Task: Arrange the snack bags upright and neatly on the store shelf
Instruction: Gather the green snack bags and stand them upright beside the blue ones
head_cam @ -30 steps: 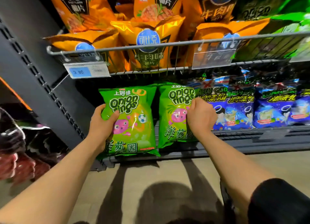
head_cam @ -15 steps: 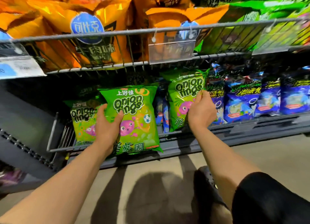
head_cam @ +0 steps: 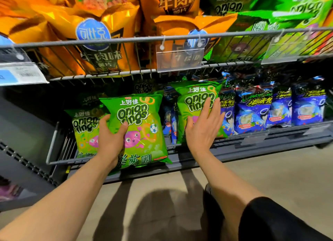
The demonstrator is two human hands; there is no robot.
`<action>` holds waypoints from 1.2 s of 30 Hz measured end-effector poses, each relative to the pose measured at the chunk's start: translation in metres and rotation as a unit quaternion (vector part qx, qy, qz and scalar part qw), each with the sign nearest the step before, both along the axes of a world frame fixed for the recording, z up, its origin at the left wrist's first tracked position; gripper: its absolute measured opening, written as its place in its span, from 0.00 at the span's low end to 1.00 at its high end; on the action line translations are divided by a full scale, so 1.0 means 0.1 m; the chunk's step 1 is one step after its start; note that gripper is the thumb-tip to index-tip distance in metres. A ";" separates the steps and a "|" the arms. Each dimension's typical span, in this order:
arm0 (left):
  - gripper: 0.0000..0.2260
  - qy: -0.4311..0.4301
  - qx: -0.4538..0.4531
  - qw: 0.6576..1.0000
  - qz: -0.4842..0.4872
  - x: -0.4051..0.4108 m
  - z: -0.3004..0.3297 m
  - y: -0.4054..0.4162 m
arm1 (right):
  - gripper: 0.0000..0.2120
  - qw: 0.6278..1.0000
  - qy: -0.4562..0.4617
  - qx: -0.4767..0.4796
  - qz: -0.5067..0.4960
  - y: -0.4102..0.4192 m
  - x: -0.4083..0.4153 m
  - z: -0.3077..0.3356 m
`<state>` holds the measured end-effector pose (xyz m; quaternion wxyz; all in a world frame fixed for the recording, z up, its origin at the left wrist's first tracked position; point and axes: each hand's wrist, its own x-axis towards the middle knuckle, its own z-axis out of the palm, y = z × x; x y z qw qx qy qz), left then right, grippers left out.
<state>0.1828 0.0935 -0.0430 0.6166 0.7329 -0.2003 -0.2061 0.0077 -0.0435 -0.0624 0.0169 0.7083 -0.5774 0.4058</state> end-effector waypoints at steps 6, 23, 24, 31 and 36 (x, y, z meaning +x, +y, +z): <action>0.23 0.005 -0.022 1.000 0.017 0.17 0.03 0.08 | 0.38 0.996 0.033 -0.055 0.066 0.14 0.24 0.02; 0.23 0.026 -0.016 0.999 0.032 0.36 -0.03 0.24 | 0.34 0.991 0.026 -0.028 0.130 0.24 0.48 -0.06; 0.22 0.032 -0.019 0.999 0.036 0.38 -0.02 0.26 | 0.33 0.987 0.017 -0.036 0.156 0.27 0.51 -0.08; 0.22 0.041 -0.034 0.995 0.079 0.74 0.02 0.42 | 0.27 0.935 -0.016 0.143 0.323 0.29 1.02 -0.11; 0.19 0.048 -0.060 0.992 0.103 1.03 -0.02 0.32 | 0.29 0.931 -0.016 0.253 0.264 0.00 1.46 -0.28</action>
